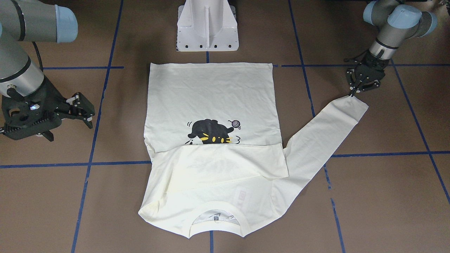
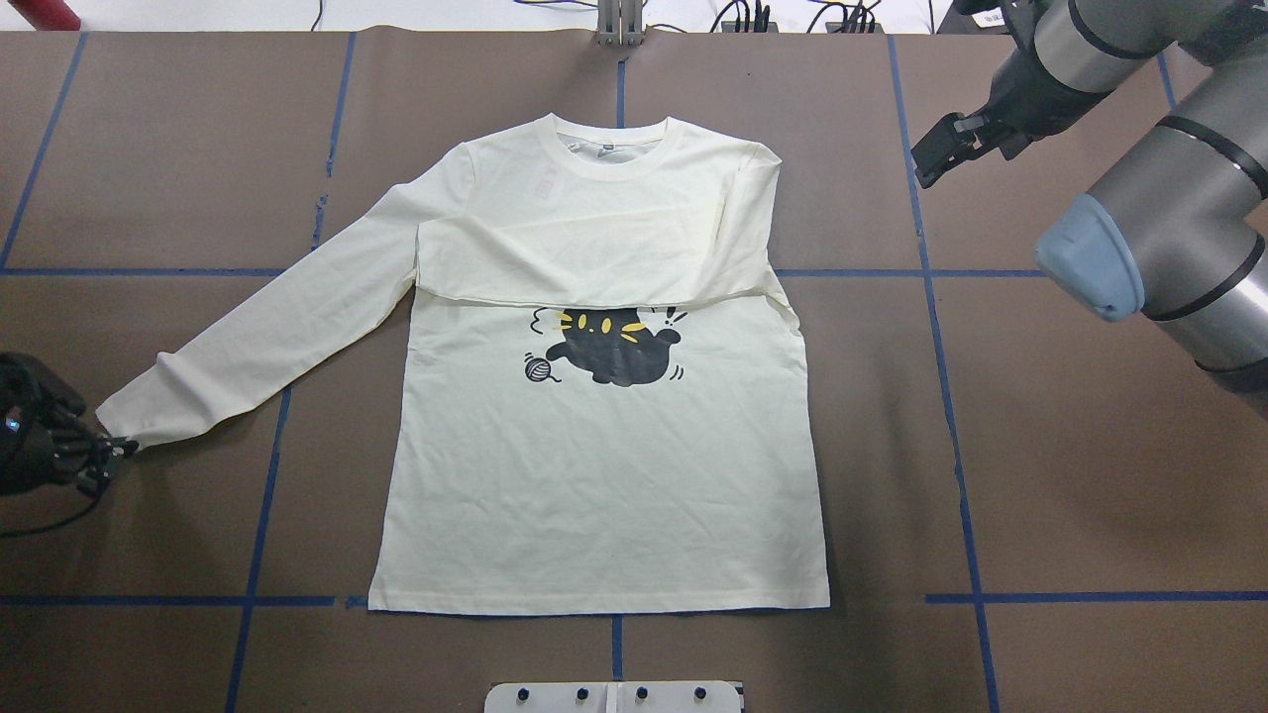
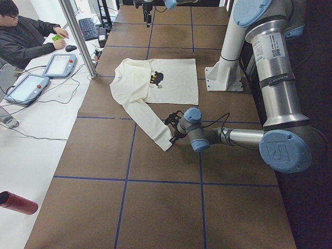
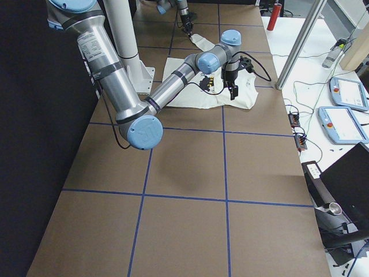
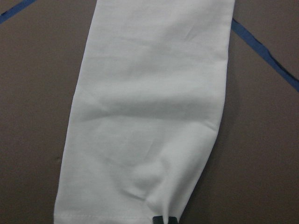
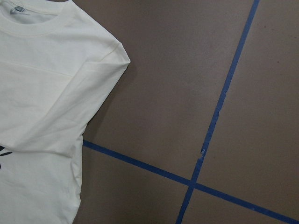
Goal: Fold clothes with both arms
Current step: 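Grasp the cuff of the other sleeve with the left gripper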
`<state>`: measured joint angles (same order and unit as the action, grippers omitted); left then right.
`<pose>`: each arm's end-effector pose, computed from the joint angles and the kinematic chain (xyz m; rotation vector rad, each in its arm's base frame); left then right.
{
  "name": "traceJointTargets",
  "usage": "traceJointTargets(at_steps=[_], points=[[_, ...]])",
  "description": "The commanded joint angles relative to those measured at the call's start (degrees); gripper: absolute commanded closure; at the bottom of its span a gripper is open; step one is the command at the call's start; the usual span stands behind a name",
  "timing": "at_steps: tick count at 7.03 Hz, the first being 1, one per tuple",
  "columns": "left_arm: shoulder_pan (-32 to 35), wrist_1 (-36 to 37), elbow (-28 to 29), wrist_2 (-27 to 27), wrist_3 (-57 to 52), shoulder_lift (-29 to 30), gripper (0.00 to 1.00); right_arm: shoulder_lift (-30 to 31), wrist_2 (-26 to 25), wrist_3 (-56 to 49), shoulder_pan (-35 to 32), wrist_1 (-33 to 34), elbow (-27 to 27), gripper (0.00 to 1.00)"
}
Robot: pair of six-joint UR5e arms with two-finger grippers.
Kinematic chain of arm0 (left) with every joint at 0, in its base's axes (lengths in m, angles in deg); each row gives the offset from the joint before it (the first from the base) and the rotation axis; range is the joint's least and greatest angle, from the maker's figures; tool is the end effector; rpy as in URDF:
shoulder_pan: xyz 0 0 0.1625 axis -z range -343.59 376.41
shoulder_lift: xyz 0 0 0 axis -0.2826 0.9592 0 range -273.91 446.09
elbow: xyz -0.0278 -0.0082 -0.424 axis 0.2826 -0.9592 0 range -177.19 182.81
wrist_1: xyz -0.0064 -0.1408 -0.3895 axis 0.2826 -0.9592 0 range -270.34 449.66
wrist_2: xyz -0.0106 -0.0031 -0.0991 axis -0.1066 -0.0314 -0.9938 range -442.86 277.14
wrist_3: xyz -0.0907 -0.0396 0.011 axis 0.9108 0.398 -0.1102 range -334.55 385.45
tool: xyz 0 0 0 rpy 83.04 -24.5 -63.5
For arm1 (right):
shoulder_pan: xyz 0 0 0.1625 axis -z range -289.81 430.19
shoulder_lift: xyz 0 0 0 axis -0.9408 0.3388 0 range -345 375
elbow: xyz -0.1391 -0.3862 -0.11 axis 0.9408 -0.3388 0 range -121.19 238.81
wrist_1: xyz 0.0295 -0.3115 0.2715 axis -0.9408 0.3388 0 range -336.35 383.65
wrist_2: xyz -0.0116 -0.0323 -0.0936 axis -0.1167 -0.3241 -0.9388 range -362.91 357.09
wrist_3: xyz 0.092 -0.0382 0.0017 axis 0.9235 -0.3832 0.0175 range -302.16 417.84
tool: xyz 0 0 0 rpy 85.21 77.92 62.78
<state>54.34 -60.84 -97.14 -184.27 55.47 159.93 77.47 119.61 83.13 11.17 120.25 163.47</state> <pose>0.2529 -0.3410 0.5891 0.5966 0.7657 0.4490 -0.2492 -0.5701 0.2861 0.2746 -0.7705 -0.2698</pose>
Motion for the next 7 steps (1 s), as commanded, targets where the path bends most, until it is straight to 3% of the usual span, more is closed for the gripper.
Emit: traceJointTargets(at_steps=[1, 6, 7], points=[[9.86, 11.29, 0.28, 0.26, -1.87, 11.25, 1.0, 0.29, 0.0, 0.02, -0.04, 0.0, -0.08, 0.0], [14.11, 44.17, 0.55, 0.26, -0.84, 43.6, 1.0, 0.29, -0.18, 0.11, -0.56, 0.0, -0.08, 0.0], [13.76, 50.33, 1.16, 0.08, 5.26, 50.45, 1.0, 0.29, -0.18, 0.11, -0.74, 0.0, -0.08, 0.0]])
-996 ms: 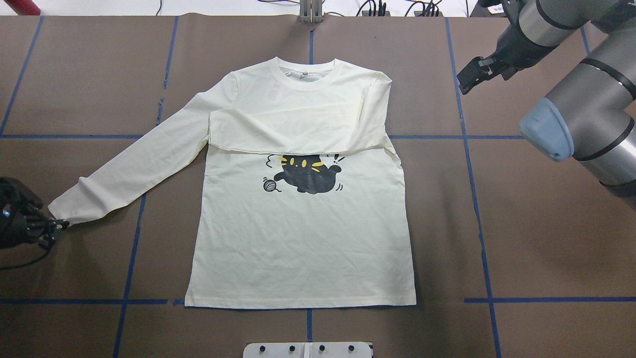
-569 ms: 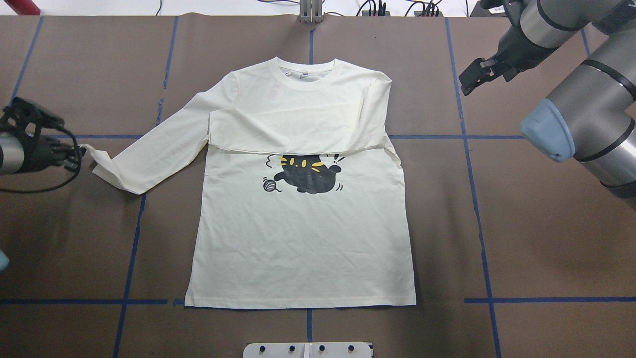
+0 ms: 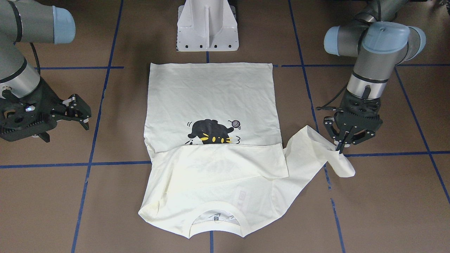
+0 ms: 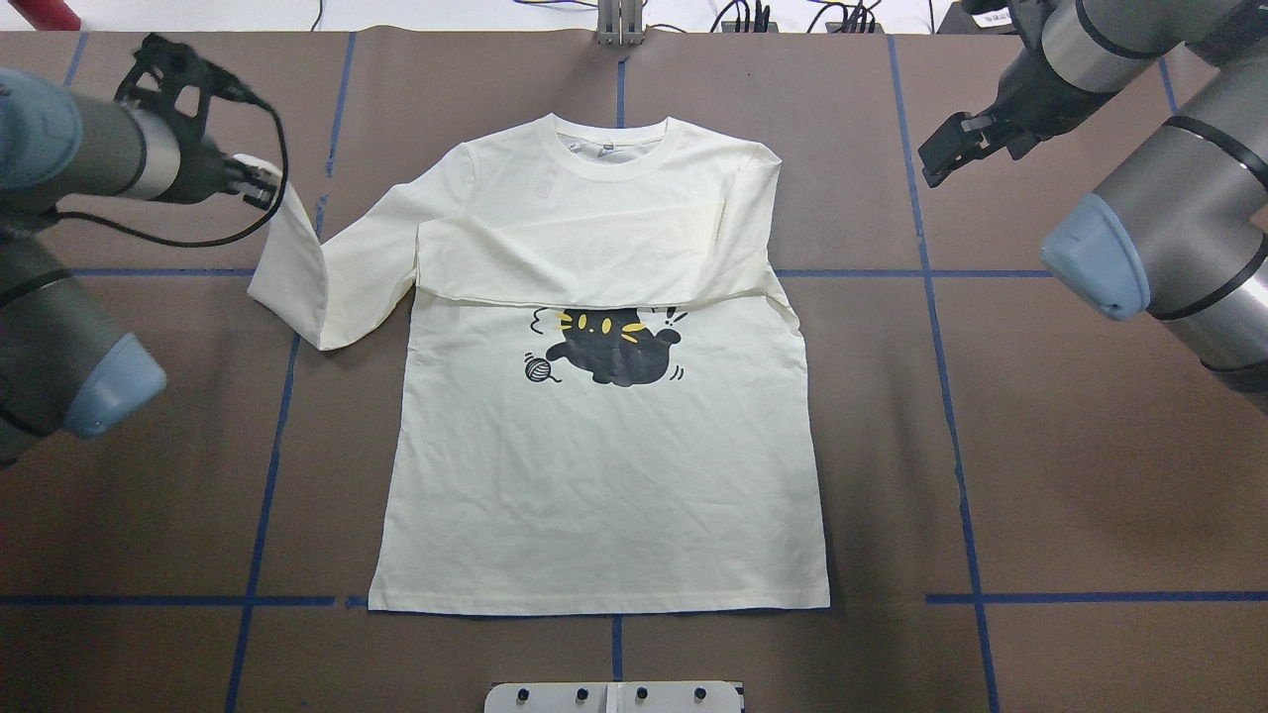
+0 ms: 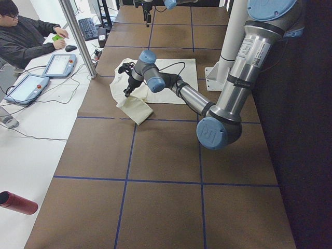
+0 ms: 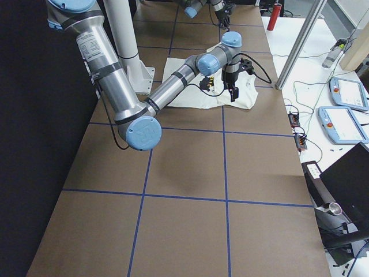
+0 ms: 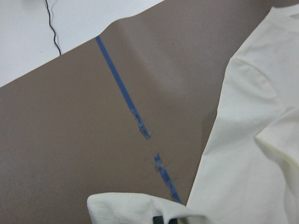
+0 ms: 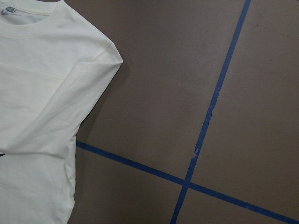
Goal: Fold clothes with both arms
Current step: 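Grasp the cuff of the other sleeve with the left gripper, then fold the held sleeve across the chest with the left gripper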
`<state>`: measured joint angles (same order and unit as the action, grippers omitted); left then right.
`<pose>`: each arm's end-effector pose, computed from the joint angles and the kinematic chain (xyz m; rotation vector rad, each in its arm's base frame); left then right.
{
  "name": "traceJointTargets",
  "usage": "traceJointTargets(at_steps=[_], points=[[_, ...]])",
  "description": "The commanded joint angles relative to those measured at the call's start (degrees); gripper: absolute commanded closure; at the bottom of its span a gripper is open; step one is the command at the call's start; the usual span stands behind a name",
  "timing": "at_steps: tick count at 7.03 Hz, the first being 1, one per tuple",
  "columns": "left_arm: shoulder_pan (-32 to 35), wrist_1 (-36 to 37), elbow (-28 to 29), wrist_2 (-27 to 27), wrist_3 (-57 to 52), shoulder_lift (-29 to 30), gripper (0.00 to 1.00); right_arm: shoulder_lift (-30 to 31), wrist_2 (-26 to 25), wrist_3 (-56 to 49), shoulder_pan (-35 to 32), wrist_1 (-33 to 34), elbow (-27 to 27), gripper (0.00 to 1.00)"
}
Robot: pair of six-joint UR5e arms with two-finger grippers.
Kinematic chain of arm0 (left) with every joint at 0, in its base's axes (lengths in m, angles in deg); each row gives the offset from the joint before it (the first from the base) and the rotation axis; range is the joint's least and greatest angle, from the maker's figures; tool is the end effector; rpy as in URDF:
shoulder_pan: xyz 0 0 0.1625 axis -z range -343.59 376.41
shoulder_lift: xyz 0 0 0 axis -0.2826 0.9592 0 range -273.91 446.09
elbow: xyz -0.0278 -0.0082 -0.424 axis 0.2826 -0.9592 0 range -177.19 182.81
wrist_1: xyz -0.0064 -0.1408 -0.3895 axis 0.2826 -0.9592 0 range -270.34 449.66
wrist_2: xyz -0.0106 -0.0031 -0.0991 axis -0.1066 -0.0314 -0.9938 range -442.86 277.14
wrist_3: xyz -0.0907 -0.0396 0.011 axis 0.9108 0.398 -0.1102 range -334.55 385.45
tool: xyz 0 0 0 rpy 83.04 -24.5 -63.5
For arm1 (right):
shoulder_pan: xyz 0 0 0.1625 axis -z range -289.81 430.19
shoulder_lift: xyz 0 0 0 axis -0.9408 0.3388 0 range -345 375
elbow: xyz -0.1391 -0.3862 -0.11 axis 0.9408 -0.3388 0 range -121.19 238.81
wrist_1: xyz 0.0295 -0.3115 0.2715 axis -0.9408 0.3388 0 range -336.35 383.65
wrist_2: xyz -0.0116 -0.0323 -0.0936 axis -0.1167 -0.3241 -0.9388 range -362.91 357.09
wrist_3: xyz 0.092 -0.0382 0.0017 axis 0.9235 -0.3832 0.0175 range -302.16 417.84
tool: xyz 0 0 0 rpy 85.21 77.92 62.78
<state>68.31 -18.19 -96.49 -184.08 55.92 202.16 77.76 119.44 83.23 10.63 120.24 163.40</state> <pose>0.3081 -0.5774 0.2958 0.6638 0.6727 0.2143 -0.2435 -0.5723 0.2899 0.2736 -0.7643 -0.2567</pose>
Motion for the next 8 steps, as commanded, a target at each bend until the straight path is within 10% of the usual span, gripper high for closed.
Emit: traceJointTargets(at_steps=[1, 3, 8], points=[[-0.48, 11.82, 4.68, -0.11, 9.48, 16.56, 1.0, 0.0, -0.01, 0.01, -0.29, 0.0, 0.0, 0.0], [-5.2, 11.69, 14.0, 2.76, 14.88, 29.42, 1.0, 0.09, -0.01, 0.01, -0.38, 0.0, 0.0, 0.0], [-24.38, -7.52, 28.51, 23.97, 14.37, 30.79, 1.0, 0.26, -0.01, 0.1, -0.38, 0.0, 0.09, 0.0]])
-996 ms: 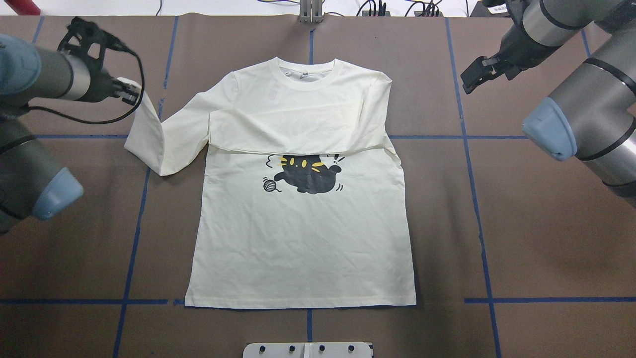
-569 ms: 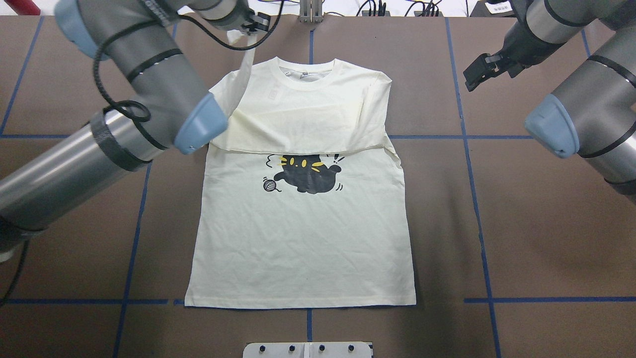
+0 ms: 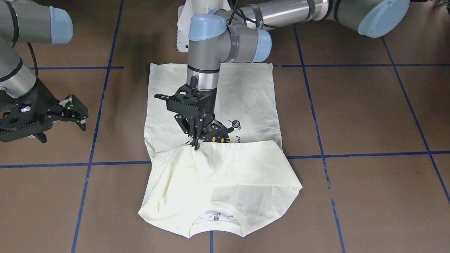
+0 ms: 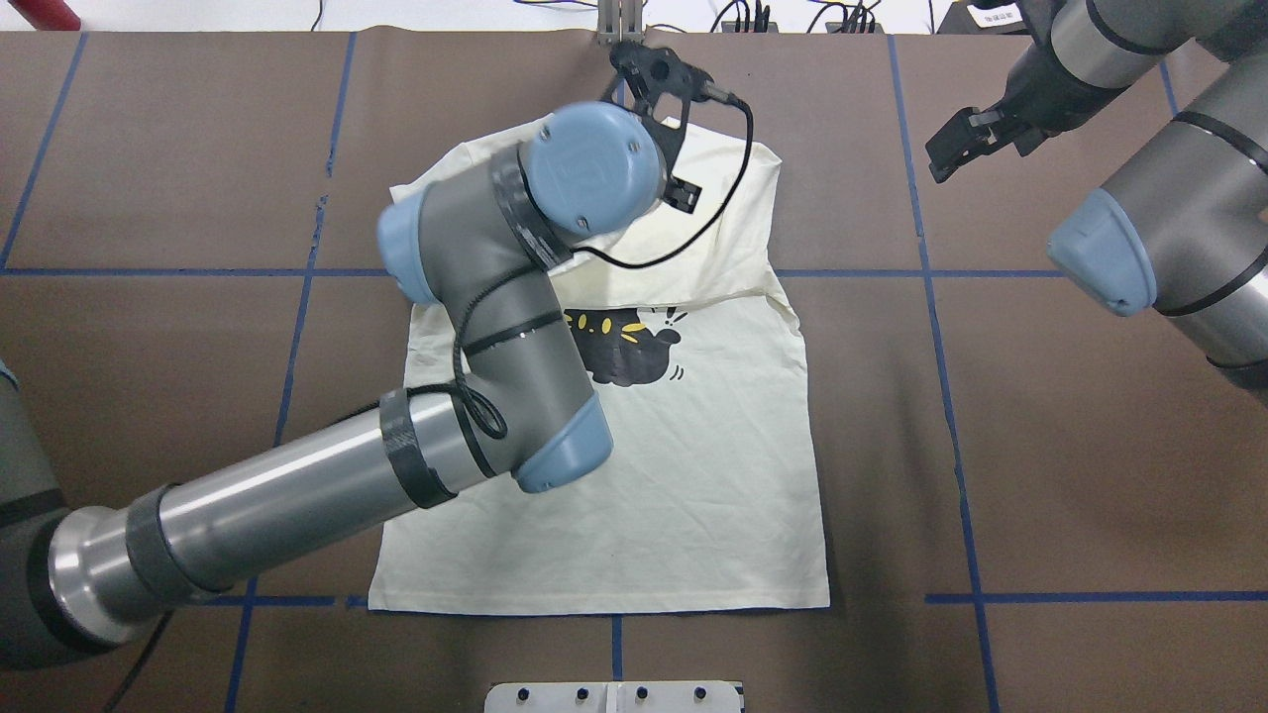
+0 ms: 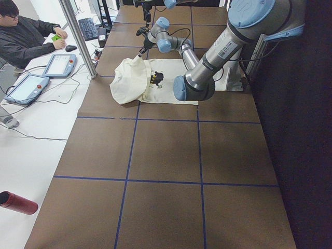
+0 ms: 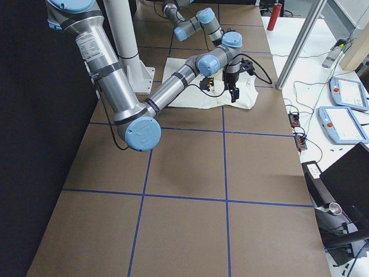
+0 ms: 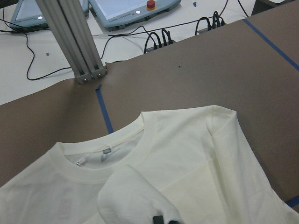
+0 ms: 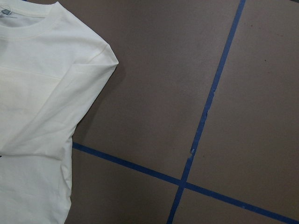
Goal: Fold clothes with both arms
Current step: 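Fold the held sleeve across the chest with the left gripper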
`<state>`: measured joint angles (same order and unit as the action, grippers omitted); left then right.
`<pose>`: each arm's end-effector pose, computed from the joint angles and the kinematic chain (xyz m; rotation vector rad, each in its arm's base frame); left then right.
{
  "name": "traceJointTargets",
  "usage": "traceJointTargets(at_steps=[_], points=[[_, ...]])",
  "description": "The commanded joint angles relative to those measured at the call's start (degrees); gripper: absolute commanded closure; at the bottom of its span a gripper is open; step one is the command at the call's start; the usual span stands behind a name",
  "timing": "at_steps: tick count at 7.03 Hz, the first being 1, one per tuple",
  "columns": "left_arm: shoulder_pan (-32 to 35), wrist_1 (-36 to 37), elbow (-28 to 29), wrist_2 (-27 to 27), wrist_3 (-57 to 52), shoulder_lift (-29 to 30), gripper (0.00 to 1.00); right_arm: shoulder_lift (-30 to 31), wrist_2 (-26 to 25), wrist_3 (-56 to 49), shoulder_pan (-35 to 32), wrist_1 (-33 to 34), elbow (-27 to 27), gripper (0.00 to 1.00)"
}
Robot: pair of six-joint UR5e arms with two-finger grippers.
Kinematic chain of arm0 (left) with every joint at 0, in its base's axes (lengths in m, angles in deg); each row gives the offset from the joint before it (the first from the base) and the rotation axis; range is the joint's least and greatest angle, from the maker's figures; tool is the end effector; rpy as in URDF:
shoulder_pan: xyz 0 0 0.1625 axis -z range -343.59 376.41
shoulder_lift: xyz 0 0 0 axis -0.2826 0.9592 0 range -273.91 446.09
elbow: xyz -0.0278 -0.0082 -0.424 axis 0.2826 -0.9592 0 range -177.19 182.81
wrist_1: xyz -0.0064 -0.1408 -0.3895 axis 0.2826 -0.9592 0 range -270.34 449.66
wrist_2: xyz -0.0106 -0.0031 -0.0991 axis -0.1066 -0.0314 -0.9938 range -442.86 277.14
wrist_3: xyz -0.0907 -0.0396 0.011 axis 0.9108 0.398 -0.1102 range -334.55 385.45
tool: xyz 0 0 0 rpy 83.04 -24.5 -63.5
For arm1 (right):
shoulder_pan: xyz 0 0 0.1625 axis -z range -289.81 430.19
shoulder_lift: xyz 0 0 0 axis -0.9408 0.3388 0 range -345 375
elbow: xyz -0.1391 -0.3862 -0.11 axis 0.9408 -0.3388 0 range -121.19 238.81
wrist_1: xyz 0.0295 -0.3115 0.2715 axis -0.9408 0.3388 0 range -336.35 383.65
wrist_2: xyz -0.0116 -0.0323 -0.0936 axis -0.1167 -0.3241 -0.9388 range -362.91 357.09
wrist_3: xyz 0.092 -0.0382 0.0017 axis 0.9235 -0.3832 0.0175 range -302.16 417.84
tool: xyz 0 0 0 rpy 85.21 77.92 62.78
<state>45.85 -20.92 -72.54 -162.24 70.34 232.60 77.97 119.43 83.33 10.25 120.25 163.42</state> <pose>0.6043 -0.5151 0.0922 0.7910 0.7642 0.1447 -0.2394 -0.5734 0.2920 0.2724 -0.7620 -0.2478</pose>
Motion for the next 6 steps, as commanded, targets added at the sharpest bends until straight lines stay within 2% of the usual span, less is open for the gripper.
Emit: traceJointTargets(at_steps=[1, 5, 6], points=[[-2.19, -5.26, 7.3, 2.13, -0.06, 2.0, 1.0, 0.05, -0.08, 0.09, 0.0, 0.0, 0.06, 0.0], [-2.54, -8.24, 9.7, 1.69, 0.64, 4.65, 1.0, -0.04, -0.08, 0.0, 0.0, 0.0, -0.02, 0.0], [-2.46, -10.08, 10.05, 1.51, 0.91, 4.66, 0.87, -0.04, -0.08, 0.0, 0.09, 0.0, -0.02, 0.0]])
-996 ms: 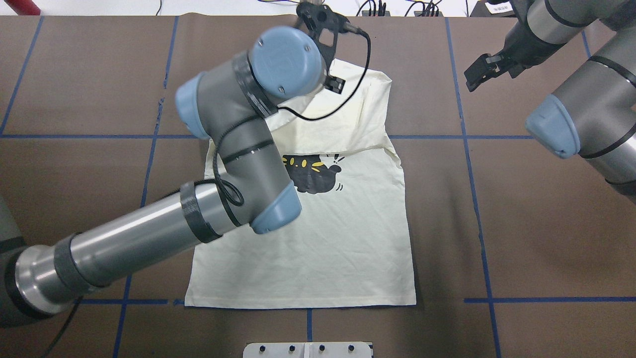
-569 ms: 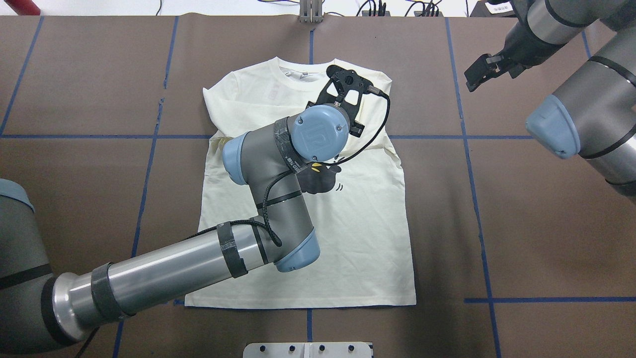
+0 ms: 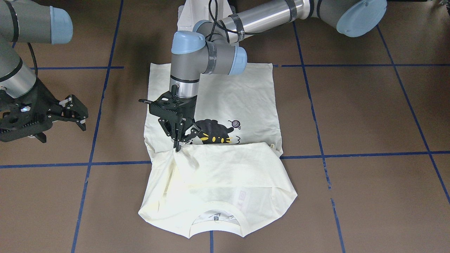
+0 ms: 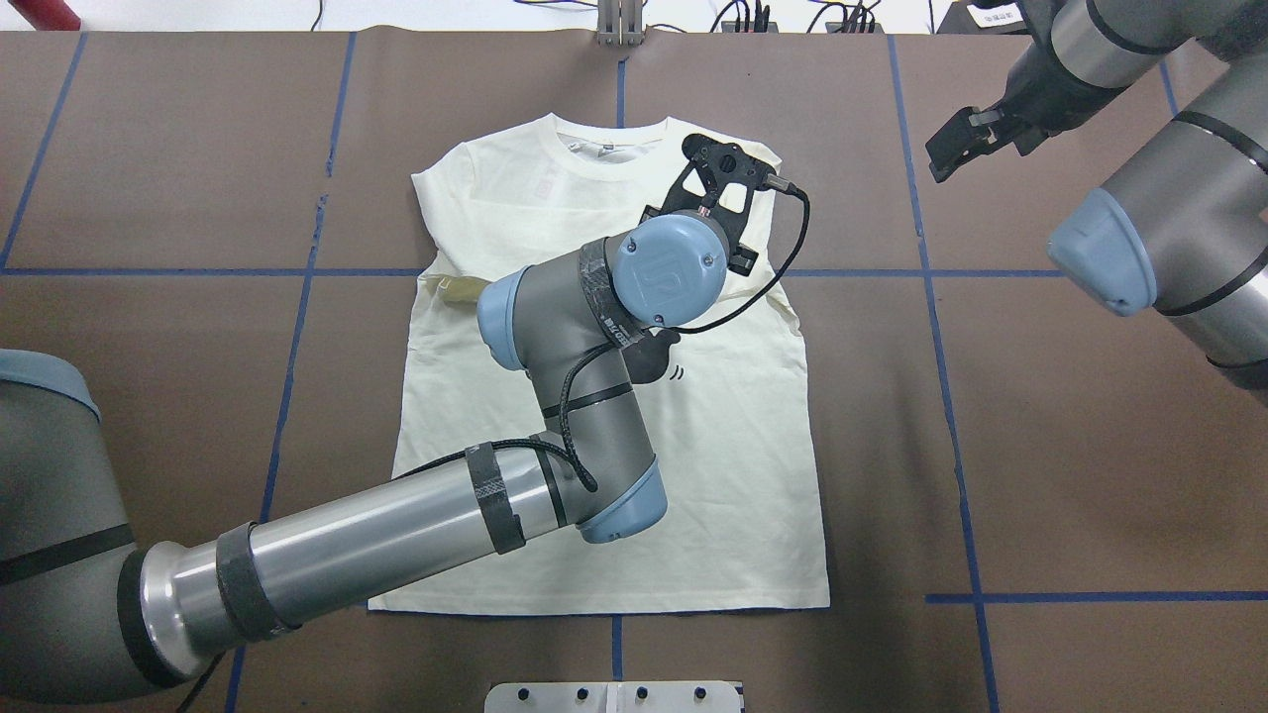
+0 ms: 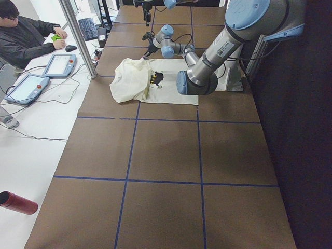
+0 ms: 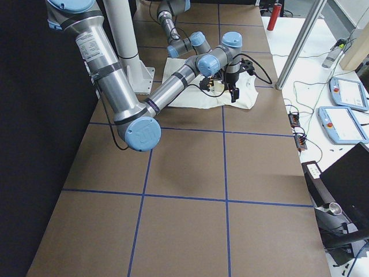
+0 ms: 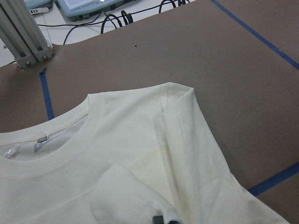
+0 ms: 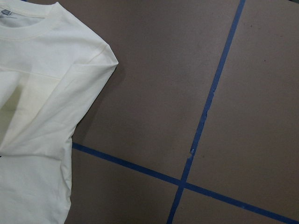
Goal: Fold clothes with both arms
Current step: 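Fold the held sleeve across the chest with the left gripper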
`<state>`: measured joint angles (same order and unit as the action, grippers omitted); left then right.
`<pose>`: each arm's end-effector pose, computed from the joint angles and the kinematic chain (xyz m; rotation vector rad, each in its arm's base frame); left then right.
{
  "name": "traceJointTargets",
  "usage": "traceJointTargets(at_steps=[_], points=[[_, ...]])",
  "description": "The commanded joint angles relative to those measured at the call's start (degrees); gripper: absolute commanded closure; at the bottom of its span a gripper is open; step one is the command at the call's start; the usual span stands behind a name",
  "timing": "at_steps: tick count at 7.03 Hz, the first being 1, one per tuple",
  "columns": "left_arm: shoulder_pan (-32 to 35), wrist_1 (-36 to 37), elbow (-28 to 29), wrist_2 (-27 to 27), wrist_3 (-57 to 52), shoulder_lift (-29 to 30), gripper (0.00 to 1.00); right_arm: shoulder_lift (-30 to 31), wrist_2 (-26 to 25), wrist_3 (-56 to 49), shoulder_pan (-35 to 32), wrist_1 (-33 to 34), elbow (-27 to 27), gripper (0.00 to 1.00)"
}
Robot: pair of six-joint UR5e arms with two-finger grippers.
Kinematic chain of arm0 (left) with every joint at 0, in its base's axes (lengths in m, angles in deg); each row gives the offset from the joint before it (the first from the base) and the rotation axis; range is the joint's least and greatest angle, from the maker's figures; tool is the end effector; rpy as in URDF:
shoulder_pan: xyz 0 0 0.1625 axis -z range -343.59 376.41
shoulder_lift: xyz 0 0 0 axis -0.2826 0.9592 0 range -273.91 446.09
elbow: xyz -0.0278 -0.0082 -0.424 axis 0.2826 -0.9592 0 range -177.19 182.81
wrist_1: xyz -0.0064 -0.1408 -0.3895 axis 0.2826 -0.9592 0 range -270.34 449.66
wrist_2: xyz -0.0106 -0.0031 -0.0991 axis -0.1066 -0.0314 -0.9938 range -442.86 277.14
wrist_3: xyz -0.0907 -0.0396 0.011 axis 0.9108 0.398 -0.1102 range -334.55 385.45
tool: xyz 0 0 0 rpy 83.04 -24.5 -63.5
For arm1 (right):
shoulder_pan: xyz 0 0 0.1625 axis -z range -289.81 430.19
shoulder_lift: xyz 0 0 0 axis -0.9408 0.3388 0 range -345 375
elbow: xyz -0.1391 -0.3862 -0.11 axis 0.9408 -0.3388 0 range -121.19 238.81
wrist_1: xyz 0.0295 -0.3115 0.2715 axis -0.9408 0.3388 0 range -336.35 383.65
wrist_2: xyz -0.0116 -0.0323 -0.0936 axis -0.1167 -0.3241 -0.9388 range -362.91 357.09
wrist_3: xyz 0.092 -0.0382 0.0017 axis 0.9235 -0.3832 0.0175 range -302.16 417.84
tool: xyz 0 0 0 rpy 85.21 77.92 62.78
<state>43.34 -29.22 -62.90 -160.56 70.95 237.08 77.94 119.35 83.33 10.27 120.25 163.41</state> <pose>0.6575 -0.5072 0.0836 0.8205 0.8146 0.1492 -0.2395 -0.5735 0.2918 0.2732 -0.7610 -0.2478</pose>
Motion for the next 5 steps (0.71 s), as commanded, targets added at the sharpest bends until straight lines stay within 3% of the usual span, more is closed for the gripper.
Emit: traceJointTargets(at_steps=[1, 3, 4, 5], points=[[0.23, -7.02, 0.49, -4.95, 5.86, -0.17, 0.01, -0.01, 0.0, -0.09, 0.07, 0.0, -0.1, 0.0], [0.49, -8.39, 0.41, -6.67, 11.55, -0.17, 0.0, -0.18, 0.09, -0.09, 0.16, 0.0, -0.19, 0.0], [2.67, -7.7, 0.23, -11.37, 11.2, -0.17, 0.0, -0.53, 0.09, 0.0, 0.25, 0.0, -0.19, 0.0], [6.43, -4.73, -1.51, -20.47, 9.02, -0.69, 0.0, -0.8, 0.09, 0.34, 0.6, -0.09, -0.1, 0.0]])
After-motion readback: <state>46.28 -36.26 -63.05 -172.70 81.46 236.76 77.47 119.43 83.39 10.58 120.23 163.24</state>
